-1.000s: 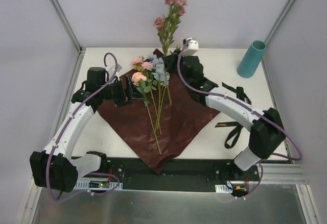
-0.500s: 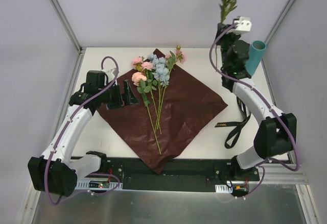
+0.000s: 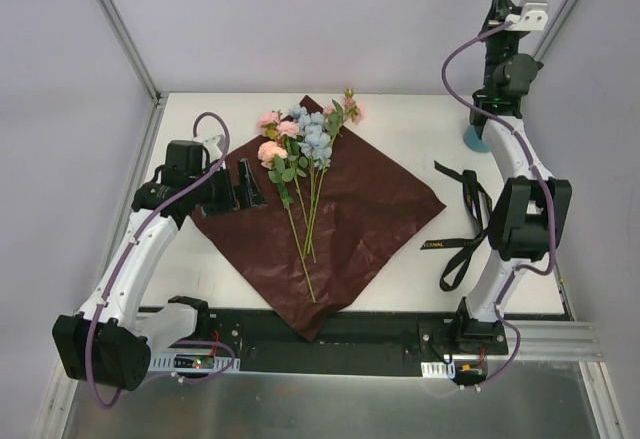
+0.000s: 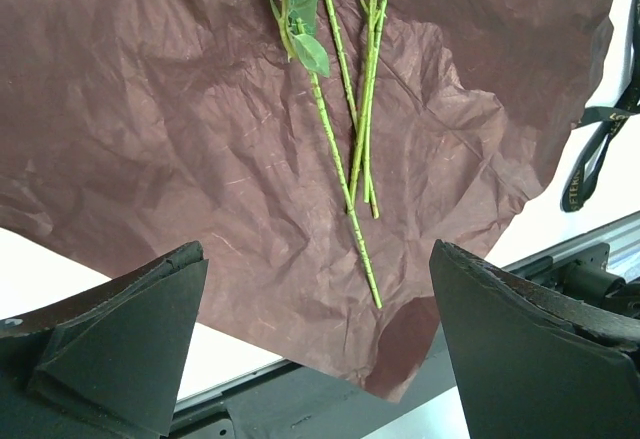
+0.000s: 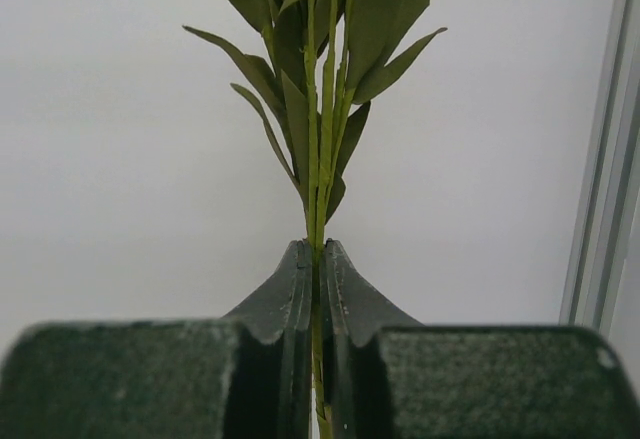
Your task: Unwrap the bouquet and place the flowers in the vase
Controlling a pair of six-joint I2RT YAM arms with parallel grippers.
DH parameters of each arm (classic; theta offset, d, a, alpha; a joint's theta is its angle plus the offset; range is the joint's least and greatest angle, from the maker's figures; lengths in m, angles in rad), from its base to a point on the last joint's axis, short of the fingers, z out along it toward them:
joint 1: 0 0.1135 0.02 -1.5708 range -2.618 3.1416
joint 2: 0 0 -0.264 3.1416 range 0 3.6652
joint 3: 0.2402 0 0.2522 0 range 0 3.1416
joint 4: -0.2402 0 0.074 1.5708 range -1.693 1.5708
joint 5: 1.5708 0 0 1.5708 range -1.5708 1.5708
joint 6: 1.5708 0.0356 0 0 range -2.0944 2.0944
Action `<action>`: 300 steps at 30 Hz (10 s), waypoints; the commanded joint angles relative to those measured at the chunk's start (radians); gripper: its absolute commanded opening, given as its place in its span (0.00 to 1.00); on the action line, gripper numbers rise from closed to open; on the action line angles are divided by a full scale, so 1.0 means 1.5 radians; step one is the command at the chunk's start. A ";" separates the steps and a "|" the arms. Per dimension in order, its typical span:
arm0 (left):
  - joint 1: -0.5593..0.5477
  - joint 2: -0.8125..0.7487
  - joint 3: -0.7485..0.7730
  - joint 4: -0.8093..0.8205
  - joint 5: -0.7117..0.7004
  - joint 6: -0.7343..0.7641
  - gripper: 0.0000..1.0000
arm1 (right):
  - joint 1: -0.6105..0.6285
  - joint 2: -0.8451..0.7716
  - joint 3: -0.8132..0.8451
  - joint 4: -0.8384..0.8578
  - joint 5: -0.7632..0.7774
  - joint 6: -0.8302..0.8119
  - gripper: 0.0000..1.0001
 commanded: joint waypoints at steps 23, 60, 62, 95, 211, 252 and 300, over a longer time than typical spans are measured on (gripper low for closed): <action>0.007 0.007 0.014 -0.023 -0.041 0.022 0.99 | -0.097 0.119 -0.007 0.153 -0.038 -0.016 0.04; 0.006 -0.003 -0.008 0.018 0.004 -0.098 0.78 | 0.054 -0.460 -0.287 -0.896 0.168 0.511 0.65; 0.006 0.022 -0.004 0.033 -0.001 -0.122 0.75 | 0.061 -0.507 -0.336 -0.901 0.126 0.536 0.64; -0.141 0.443 0.028 0.281 -0.105 -0.240 0.51 | 0.130 -0.740 -0.528 -0.999 -0.089 0.592 0.62; -0.221 -0.180 0.020 0.008 -0.211 0.105 0.99 | 0.125 -0.436 -0.267 -0.211 0.108 0.035 0.00; -0.204 -0.227 0.006 0.020 -0.258 0.080 0.99 | -0.072 -0.151 -0.069 -0.283 0.104 0.050 0.21; -0.187 -0.224 -0.007 0.010 -0.294 0.072 0.99 | 0.333 -0.258 -0.420 -0.567 -0.004 0.672 0.40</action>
